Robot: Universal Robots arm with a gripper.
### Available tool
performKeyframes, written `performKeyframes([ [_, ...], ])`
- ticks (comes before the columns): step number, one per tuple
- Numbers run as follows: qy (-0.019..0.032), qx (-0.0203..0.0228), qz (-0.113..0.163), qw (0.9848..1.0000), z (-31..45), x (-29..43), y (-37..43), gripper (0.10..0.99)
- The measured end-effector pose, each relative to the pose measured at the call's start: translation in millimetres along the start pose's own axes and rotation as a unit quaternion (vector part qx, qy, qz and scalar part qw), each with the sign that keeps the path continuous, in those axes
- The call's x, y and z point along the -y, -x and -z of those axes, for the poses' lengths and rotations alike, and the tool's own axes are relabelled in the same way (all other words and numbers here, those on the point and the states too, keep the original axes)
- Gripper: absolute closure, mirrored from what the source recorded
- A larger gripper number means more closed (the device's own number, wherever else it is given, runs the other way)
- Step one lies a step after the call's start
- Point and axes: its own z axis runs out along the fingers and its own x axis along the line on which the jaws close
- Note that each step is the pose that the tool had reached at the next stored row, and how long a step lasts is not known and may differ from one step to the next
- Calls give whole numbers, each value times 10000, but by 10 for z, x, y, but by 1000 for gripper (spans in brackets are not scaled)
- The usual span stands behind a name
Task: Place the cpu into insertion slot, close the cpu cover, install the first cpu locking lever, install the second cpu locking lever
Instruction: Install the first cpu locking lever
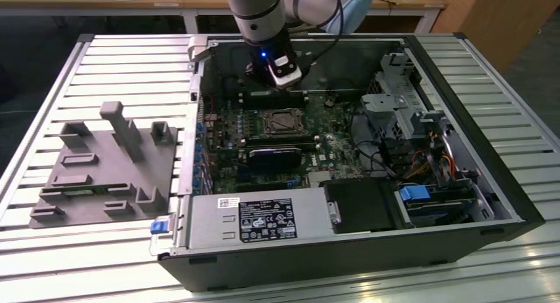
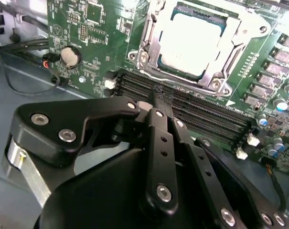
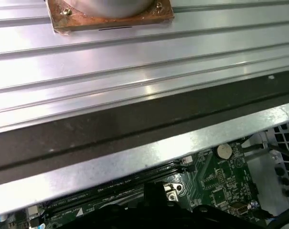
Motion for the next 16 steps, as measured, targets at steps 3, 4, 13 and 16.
performKeyframes([
  [3,-8,1,-6,10000,-3,-3,11,984],
  [4,-26,-1,-7,10000,-6,-4,16,984],
  [13,-482,-158,75,9987,-24,-14,53,984],
  [16,-623,-185,97,9978,-29,-16,70,984],
])
